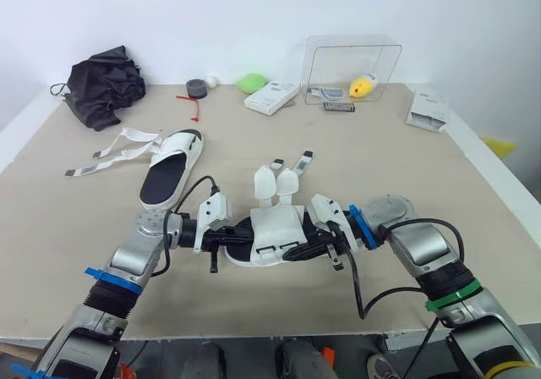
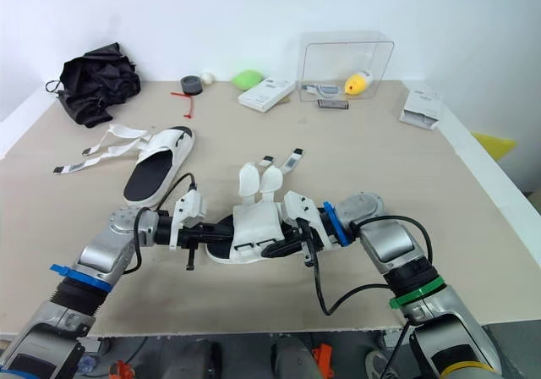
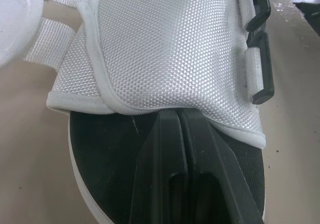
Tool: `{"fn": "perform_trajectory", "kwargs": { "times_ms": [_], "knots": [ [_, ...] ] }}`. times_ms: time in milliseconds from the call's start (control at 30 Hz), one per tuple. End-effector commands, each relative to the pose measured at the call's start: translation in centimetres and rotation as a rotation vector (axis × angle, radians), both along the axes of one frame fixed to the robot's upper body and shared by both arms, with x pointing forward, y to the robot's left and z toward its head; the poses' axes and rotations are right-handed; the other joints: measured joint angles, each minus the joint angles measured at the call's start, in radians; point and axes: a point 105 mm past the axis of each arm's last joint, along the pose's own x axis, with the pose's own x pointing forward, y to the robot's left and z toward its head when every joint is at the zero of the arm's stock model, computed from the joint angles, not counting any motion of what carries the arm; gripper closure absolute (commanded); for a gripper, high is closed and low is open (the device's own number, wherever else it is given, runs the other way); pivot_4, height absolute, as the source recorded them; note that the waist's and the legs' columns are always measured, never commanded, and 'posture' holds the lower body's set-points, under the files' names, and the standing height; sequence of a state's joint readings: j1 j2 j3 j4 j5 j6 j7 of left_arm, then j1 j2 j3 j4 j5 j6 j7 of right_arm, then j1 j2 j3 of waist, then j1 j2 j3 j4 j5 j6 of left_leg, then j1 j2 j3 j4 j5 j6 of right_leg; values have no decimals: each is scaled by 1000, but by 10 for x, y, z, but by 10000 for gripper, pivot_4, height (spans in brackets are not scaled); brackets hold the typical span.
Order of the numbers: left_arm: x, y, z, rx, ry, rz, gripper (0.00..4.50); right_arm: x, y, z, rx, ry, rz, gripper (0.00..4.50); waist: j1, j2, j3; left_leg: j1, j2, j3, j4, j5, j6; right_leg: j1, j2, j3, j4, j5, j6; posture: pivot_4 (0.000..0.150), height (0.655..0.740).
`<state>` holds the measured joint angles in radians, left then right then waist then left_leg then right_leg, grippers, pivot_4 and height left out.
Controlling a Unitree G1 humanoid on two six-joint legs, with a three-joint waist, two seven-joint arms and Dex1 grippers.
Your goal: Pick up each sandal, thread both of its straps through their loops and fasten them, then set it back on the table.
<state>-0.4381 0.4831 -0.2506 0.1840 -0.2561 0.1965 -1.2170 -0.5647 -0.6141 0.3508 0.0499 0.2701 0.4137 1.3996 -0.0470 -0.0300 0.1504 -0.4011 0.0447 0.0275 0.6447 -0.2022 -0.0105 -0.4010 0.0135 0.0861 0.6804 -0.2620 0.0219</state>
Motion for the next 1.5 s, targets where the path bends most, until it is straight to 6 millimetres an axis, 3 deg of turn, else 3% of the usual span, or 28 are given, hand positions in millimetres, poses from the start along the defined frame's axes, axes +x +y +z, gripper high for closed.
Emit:
{"fn": "perform_trajectory", "kwargs": {
  "times_ms": [33, 200, 233, 267, 300, 433, 500, 633, 767, 833, 900, 1000, 1167, 1500],
  "knots": [
    [-19, 20, -70, 194, 196, 51, 43942, 2, -1, 6, 17, -9, -31, 45000, 0, 0, -2, 1, 0, 0, -1, 0, 0, 1, 0, 1, 0, 0, 0, 1500, 7400],
    [-19, 22, -74, 204, 180, 55, 43942, 1, -3, 10, 37, 25, -57, 45000, 0, 0, -4, 10, 0, 0, -5, 0, 0, 3, -1, 5, 0, -2, -1, 1500, 7400],
    [-19, 22, -74, 204, 178, 52, 45000, -2, -6, 11, 36, 39, -46, 36784, 0, 0, -4, 10, 0, 0, -6, 0, 0, 3, -1, 5, 0, -2, -1, 1500, 7400],
    [-20, 22, -75, 204, 176, 50, 45000, -4, -8, 11, 31, 45, -39, 34709, 0, 0, -5, 11, 0, 0, -6, 0, 0, 3, -1, 5, 0, -2, -1, 1500, 7400],
    [-20, 22, -75, 203, 174, 49, 45000, -6, -11, 10, 23, 51, -36, 27796, 0, 0, -5, 11, 0, 0, -6, 0, 0, 3, -1, 6, 0, -2, -1, 1500, 7400],
    [-20, 20, -75, 199, 162, 47, 45000, -10, -23, 7, -6, 73, -70, 11478, 0, 2, -8, 12, 0, 0, -7, 0, 0, 3, -1, 8, -3, -3, 0, 1500, 7400],
    [-19, 20, -75, 197, 158, 47, 45000, -13, -30, 10, -3, 97, -97, 941, 0, 2, -9, 12, 0, 1, -8, 0, 0, 3, -1, 8, -5, -3, 0, 1500, 7400],
    [-19, 20, -75, 196, 152, 47, 45000, -14, -51, 33, 71, 154, -182, 398, 1, 3, -10, 11, 0, 1, -9, 0, 0, 4, -2, 9, -8, -4, 1, 1500, 7400],
    [-18, 21, -75, 194, 146, 51, 45000, 2, -68, 76, 220, 155, -287, 398, 1, 5, -11, 11, 0, 1, -10, 0, 0, 10, -2, 9, -14, -4, 2, 1500, 7400],
    [-16, 21, -74, 194, 143, 52, 45000, 15, -73, 94, 284, 131, -344, 398, 0, 6, -11, 12, 0, 2, -10, 0, 0, 9, -3, 11, -16, -4, 2, 1500, 7400],
    [-14, 20, -73, 193, 139, 52, 45000, 53, -83, 111, 343, 118, -521, 398, -2, 6, -12, 15, 0, 3, -10, -1, -1, 8, -3, 12, -16, -4, 3, 1500, 7400],
    [-12, 20, -73, 191, 134, 52, 45000, 89, -86, 100, 308, 170, -699, 398, -2, 9, -13, 15, -1, 3, -10, -2, -3, 6, -4, 14, -17, -4, 3, 1500, 7400],
    [-11, 18, -72, 192, 121, 46, 45000, 118, -77, 76, 288, 337, -832, 398, 0, 10, -16, 11, -1, 2, -11, -1, -1, 3, -2, 15, -17, -4, 2, 1500, 7400],
    [-14, 21, -72, 191, 104, 54, 45000, 121, -50, 64, 324, 586, -797, 398, -1, 11, -16, 8, -2, 14, -11, -1, 2, 1, -4, 23, -17, 3, 10, 1500, 7400]
  ]
}}
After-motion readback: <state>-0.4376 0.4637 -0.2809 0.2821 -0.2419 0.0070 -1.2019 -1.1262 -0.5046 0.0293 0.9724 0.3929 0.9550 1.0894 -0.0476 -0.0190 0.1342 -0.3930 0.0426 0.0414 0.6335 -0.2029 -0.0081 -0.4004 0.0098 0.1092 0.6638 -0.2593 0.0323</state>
